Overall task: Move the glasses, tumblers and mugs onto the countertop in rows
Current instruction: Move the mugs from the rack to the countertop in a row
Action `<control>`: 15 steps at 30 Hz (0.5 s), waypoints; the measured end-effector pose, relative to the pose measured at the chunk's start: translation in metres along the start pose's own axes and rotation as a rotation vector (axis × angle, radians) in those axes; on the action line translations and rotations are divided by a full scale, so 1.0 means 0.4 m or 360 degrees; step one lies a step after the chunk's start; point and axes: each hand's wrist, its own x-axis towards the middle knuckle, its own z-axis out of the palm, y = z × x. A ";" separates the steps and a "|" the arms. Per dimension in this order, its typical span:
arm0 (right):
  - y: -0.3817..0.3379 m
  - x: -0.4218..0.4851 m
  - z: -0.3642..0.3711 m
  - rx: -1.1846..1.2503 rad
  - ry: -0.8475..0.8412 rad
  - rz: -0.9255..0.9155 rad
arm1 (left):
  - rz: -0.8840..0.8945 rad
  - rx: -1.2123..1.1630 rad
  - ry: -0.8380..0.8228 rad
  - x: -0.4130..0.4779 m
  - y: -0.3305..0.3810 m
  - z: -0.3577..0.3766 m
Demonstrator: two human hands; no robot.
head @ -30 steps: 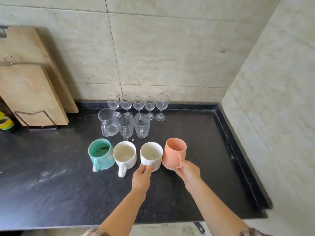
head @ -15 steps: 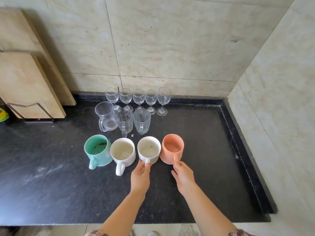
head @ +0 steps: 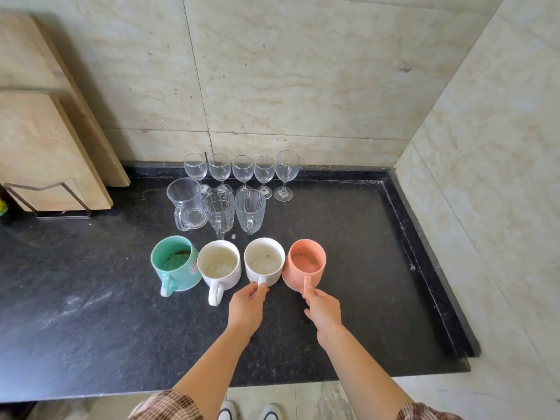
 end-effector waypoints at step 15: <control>-0.035 -0.038 -0.013 -0.0757 0.0193 -0.0240 | 0.0165 0.0621 -0.0194 -0.003 0.022 -0.054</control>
